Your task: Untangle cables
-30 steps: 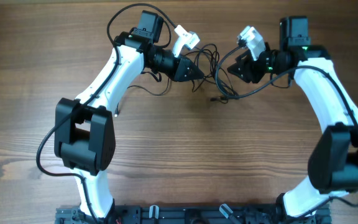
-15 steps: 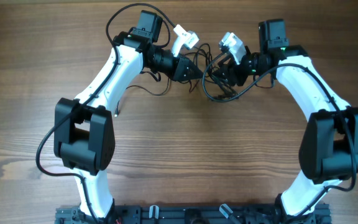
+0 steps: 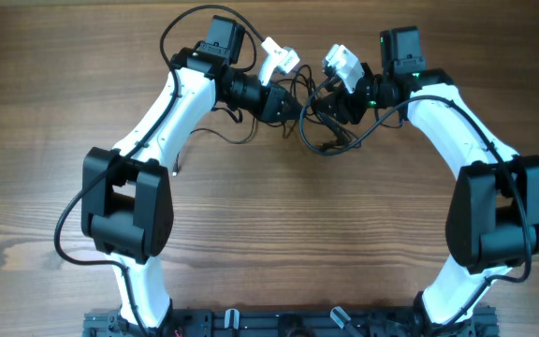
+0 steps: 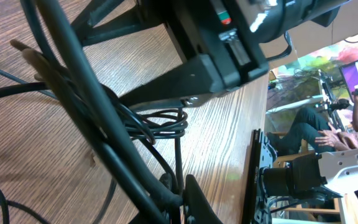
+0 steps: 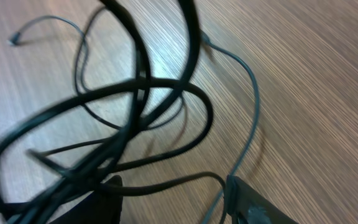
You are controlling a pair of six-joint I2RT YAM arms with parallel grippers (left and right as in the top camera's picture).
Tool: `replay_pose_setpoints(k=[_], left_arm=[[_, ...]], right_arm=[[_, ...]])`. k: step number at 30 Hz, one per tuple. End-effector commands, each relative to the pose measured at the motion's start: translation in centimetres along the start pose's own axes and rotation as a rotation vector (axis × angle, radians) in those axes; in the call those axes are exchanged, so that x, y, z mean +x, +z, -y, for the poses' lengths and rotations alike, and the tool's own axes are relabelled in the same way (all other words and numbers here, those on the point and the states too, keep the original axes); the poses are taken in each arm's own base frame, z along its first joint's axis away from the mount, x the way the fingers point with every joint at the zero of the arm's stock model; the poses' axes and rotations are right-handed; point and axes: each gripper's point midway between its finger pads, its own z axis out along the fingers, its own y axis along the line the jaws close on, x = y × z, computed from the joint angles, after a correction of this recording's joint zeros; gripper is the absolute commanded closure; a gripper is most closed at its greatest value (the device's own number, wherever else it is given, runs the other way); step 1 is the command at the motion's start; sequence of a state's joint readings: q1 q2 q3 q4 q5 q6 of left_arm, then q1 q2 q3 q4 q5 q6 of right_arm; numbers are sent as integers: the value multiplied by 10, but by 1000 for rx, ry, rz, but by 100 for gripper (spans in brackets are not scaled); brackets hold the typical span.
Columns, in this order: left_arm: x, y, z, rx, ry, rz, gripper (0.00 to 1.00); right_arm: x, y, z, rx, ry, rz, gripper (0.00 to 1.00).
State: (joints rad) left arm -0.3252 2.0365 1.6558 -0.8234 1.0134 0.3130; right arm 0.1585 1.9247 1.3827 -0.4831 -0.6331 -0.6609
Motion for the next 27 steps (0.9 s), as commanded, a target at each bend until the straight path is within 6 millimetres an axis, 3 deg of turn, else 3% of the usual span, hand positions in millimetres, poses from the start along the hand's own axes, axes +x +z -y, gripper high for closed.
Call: replay_pose_setpoints(k=[1,8,11,13,16,17,19,20,23,27], left_arm=[[0,0,3,29,7,4,96],[1,0,3,29,6,4,96],[1,0,3,29,6,4,96],[1,0,3,29,6,4,96],[0,0,3,29,7,4,96],[1,0,3,29,6,4,96],[1,0,3,29,6,4,96],[1,0,3,29,6,4,96],[0,-1,1,24,4,6,95],[1,-6,-13,-41,-45,4,94]], right_arm=[[11,10,7,20,-10,-40,45],[-8,13,-20,-148,-3,86,45],[-2,23,-18,-160,10,85,47],[2,31,-14,-160,37,85,54],[-4,36,-8,-154,54,121,60],[-9,35,-8,-161,37,149,68],[-18,34,-5,-155,10,187,95],[-22,33,-2,-145,20,198,96],[-29,18,7,-138,101,231,96],[-50,-27,6,-203,231,320,96]])
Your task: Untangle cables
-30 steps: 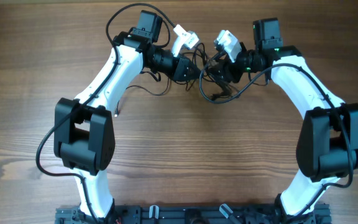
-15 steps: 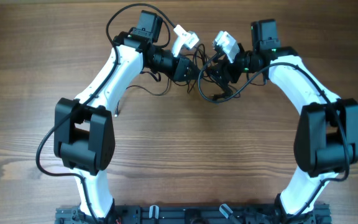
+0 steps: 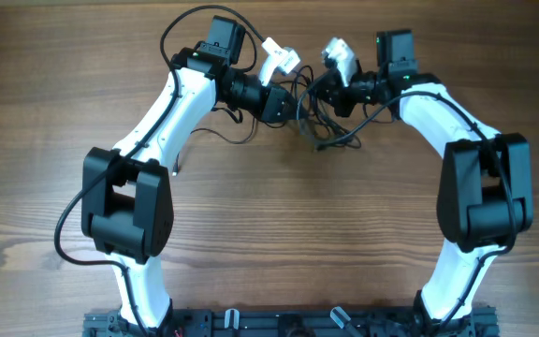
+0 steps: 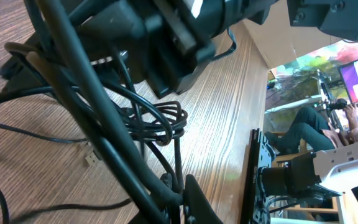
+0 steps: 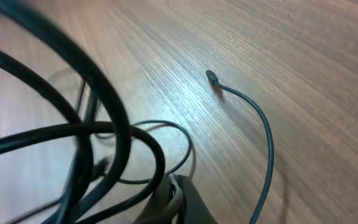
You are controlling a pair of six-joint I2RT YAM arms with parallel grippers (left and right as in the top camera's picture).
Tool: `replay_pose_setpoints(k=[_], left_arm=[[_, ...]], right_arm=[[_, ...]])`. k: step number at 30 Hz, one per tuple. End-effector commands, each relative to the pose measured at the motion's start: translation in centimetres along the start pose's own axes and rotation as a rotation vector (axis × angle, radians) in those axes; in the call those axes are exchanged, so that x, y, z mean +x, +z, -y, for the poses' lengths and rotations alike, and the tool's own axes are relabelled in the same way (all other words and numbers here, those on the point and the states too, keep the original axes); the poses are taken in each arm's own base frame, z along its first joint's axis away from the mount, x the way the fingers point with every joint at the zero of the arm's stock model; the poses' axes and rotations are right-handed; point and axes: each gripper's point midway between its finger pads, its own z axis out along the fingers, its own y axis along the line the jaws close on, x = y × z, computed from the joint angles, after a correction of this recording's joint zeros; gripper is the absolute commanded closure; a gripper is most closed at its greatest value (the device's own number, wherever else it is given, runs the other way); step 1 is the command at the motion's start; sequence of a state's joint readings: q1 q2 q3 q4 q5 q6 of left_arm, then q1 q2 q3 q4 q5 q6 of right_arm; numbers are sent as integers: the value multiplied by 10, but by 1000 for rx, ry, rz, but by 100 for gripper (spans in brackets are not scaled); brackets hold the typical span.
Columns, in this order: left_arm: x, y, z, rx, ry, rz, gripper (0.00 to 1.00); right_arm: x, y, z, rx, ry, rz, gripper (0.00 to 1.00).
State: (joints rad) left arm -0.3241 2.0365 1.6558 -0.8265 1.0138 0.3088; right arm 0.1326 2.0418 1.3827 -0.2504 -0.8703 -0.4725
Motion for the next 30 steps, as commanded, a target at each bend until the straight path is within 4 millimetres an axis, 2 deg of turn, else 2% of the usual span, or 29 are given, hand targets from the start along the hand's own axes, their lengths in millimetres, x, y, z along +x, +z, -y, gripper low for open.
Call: replay_pose_setpoints(k=[1,5,7,10,12,14,17,23,25,26,27,29,30], left_arm=[[0,-6,-16,-57,-48,6,94],[-1,-8,-28,-123,-99,10,94],[0,-8,-33,-153,-98,3,94],[0,-8,-34,-159,-99,3,96],[0,-8,-34,-159,-98,3,96],[0,-8,-34,-158,-94,3,96],[0,-8,-34,-158,-85,2,96],[-2,-6,-22,-87,64,8,96],[-4,-6,-18,-64,91,15,96],[-4,-6,-16,-51,97,18,96],[-4,-6,-15,-48,97,19,96],[-4,-6,-15,-47,97,19,96],[-5,-6,-14,-39,101,21,96]], right_arm=[[-50,-55,-18,-87,111,149,96],[-86,-111,-39,-119,76,253,96],[-99,-130,-40,-81,73,278,96],[-109,-157,-34,10,100,302,96],[-107,-172,-21,90,157,305,96],[-98,-180,-5,160,227,293,96],[-73,-188,15,271,334,235,96],[-4,-205,52,612,524,-2,95],[12,-212,56,682,555,-61,88],[17,-214,57,702,565,-82,71],[19,-214,56,705,568,-89,60],[18,-213,55,696,571,-85,48],[16,-211,53,677,570,-77,37]])
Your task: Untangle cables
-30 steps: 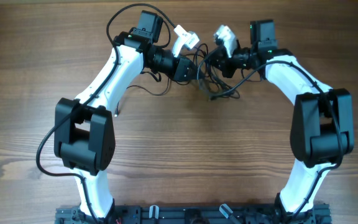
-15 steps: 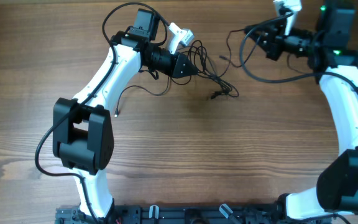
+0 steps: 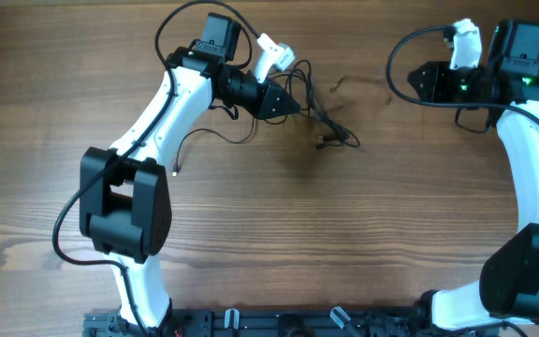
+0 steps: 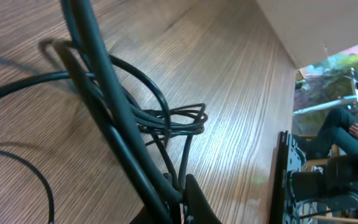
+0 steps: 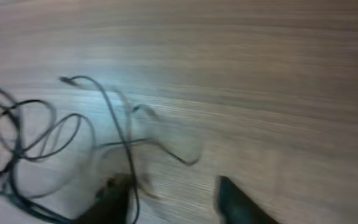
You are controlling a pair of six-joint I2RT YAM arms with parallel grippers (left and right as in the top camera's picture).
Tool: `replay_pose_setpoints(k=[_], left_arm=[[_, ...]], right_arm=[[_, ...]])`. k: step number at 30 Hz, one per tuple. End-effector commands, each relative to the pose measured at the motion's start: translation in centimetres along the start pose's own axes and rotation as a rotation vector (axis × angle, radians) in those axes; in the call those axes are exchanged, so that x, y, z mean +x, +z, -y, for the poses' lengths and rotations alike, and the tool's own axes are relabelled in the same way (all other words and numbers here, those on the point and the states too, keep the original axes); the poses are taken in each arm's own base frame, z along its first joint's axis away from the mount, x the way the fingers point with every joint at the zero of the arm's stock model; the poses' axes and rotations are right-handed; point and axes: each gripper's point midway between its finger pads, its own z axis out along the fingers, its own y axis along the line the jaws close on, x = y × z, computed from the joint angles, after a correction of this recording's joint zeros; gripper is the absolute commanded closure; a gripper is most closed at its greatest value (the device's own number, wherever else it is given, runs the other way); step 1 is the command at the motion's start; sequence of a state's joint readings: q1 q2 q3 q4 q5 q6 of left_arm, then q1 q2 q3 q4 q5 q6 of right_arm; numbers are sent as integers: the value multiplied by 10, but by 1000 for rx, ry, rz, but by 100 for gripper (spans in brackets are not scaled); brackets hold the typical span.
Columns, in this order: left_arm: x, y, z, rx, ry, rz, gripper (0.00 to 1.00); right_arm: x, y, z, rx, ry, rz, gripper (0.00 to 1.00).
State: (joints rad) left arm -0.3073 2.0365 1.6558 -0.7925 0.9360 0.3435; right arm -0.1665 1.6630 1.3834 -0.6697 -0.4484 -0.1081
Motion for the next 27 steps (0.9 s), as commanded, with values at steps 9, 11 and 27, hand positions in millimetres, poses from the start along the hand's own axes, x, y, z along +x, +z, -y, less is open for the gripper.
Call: replay_pose_setpoints(k=[9,11,27], left_arm=[[1,-2,30,179,134,36,96],[-1,-3,36,212,149,52,96],[-10,17,60,268,253,64,96]], right_arm=[[-9,-14,-72,-405,-7,42,39],[-9,-16,-88,-472,-17,41,48],[19,28,-138,-238,252,-143,63]])
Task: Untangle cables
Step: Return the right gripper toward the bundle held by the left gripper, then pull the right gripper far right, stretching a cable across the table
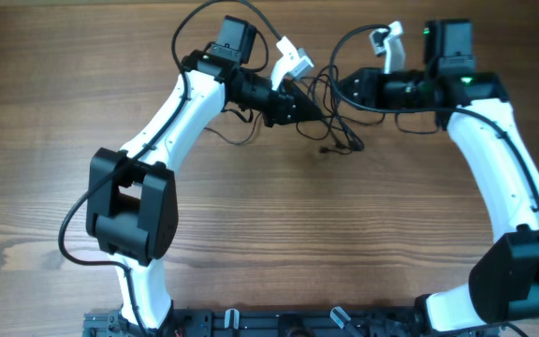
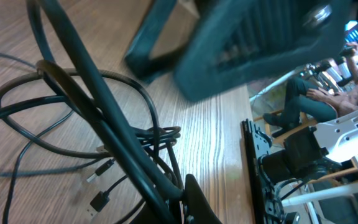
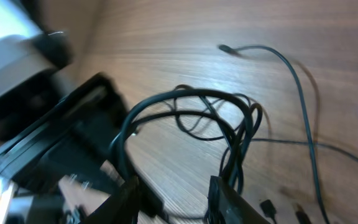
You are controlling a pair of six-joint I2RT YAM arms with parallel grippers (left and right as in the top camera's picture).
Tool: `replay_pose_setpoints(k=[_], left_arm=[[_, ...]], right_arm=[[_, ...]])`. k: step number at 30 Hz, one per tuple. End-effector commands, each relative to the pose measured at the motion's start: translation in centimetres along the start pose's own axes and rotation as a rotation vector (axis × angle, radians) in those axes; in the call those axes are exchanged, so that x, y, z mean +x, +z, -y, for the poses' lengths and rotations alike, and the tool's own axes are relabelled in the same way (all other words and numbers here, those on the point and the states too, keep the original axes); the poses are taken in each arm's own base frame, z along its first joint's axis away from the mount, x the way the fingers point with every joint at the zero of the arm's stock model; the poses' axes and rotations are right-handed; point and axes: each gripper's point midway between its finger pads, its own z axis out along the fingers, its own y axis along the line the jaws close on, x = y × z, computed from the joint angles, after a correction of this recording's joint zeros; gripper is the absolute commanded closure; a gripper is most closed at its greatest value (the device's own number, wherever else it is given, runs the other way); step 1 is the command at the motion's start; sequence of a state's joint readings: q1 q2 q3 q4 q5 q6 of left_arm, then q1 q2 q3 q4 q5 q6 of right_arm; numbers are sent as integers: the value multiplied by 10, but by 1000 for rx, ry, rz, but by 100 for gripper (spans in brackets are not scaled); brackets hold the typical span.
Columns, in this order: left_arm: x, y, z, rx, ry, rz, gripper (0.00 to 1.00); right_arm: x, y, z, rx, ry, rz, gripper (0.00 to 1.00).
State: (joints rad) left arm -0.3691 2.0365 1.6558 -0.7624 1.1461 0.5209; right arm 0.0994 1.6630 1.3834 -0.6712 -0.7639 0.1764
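A tangle of black cables [image 1: 330,117] lies at the back middle of the wooden table [image 1: 269,234]. My left gripper [image 1: 309,108] is shut on a thick bundle of those cables [image 2: 114,134], which run up from between its fingers [image 2: 194,199]. Two loose USB plugs [image 2: 101,199] lie beside them. My right gripper [image 1: 342,89] faces the left one from the right, close to it. In its wrist view the right gripper [image 3: 176,193] stands open with bare wood between its fingers, and a cable loop [image 3: 229,127] lies just ahead of them.
A thin grey-green cable [image 3: 291,81] trails off to the right of the tangle, with its end lying free on the wood. More cable runs left behind the left arm [image 1: 223,131]. The arm bases [image 1: 288,323] line the front edge.
My right gripper, which was open far off at the right rear, is now at the tangle opposite the left gripper. The left gripper has shifted slightly right, still shut on the cables.
Both grippers were together at the tangle, the left shut on the bundle. A second later the right gripper's fingers were closed on cable. Then it stood open far to the right, with a thin cable spread on the wood. Now it is back at the tangle.
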Motion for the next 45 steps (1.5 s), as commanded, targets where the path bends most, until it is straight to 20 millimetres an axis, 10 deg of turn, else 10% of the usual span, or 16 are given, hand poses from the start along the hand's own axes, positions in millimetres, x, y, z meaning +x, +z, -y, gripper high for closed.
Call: replay_pose_setpoints(k=[1,17,20,24,30,38,45], left_arm=[[-1,2,4,35,20,13,96],[2,2,-1,3,19,-3,96],[5,2,-8,-36,11,-23,96],[5,2,-8,-36,10,-23,96],[20,-3,-31,-174,-58,-95,96],[26,-5,-42,-250,-106,-125,96],[26,-6,-43,-253,-113,-121,96]], right_arm=[[-5,4,31,249,165,51,63],[21,13,24,284,254,-29,74],[22,14,21,264,254,-35,96],[10,14,17,238,229,3,96],[-17,-24,2,100,219,105,96],[-52,-144,21,151,234,409,96],[-53,-196,29,184,244,527,96]])
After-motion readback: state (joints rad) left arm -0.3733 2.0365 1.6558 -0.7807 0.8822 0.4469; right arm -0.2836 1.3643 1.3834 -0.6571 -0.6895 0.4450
